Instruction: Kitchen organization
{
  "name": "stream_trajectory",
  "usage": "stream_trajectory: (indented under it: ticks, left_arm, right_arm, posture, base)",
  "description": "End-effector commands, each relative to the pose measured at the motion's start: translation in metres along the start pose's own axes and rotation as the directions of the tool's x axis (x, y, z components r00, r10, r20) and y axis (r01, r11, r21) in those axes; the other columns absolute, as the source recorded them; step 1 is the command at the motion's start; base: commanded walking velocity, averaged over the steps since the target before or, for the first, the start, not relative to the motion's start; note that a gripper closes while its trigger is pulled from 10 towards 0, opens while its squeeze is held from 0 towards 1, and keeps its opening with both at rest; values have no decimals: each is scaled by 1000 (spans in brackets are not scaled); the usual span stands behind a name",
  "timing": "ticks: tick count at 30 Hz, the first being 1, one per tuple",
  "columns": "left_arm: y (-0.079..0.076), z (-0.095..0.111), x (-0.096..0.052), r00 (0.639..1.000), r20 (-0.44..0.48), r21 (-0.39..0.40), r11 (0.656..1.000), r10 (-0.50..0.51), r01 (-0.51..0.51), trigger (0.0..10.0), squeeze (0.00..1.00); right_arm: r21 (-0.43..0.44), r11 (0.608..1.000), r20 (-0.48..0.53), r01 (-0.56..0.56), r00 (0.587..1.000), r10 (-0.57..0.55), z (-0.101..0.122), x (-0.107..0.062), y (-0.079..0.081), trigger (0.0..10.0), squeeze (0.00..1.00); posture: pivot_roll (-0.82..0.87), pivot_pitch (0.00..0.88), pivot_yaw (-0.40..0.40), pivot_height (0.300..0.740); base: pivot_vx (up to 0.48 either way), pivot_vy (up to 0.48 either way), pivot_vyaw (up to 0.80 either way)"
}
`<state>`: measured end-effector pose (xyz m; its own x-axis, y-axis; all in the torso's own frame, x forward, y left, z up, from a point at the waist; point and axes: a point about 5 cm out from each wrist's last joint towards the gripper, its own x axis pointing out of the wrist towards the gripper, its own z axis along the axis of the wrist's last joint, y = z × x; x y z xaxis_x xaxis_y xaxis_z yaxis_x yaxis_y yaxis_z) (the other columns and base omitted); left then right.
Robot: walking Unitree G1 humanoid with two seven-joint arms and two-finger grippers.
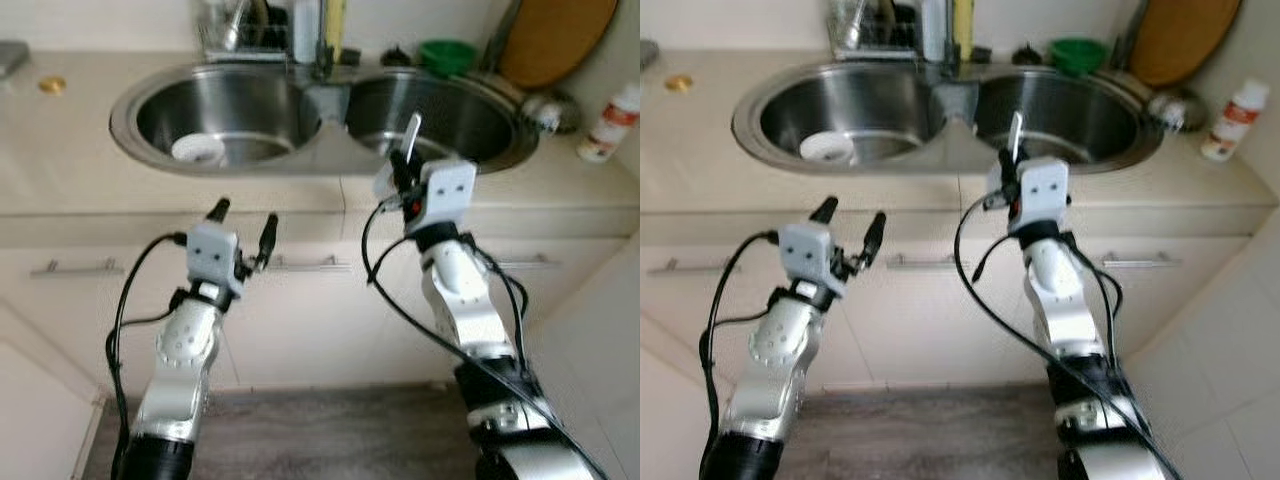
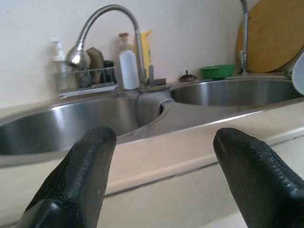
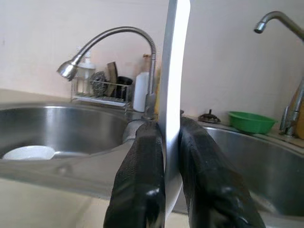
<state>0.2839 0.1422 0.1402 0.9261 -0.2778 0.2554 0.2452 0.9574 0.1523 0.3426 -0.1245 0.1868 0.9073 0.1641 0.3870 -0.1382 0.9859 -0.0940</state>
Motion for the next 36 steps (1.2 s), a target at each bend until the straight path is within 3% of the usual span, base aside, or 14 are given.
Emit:
stream_trajectory:
  ticks: [1,8,19,20,21,22,23,36]
  left_arm:
    - [-5,3,2,1000,15,0,1000,-19,19,10000,0]
    - [-5,4,2,1000,18,1,1000,-20,20,10000,0]
    - [-7,5,3,999,22,7,1000,-29,29,10000,0]
    - [-6,4,3,999,21,7,1000,-27,27,10000,0]
    - [-6,4,3,999,21,7,1000,-26,26,10000,0]
    - [-6,4,3,999,21,7,1000,-26,26,10000,0]
    - [-6,4,3,999,21,7,1000,-26,25,10000,0]
    - [-6,4,3,999,22,7,1000,-30,29,10000,0]
  right_arm:
    - [-8,1000,23,27,999,-27,4,1,-7,0,0]
    - [-5,999,38,42,998,-42,7,2,-8,0,0]
    - [-7,999,38,50,998,-50,7,4,-9,0,0]
    - [-8,999,33,54,998,-54,6,4,-9,4980,0]
    - [-8,998,32,55,998,-55,6,5,-9,8118,0]
    - [-8,998,32,55,998,-55,6,5,-9,8118,0]
    - [-8,998,31,56,998,-55,6,5,-9,10000,0]
    - [-24,995,-44,98,994,-99,-4,6,-15,10000,0]
  posture:
    - [12,0,-72,740]
    - [13,0,-71,740]
    - [14,0,-72,740]
    - [15,0,-72,740]
    - [15,0,-72,740]
    - [15,0,-72,740]
    - [15,0,-72,740]
    - [15,0,-69,740]
  base:
    - [266,0,413]
    - [265,0,466]
    - [266,0,0]
    - [266,0,0]
    - [266,0,0]
    - [266,0,0]
    - [266,0,0]
    - [260,0,0]
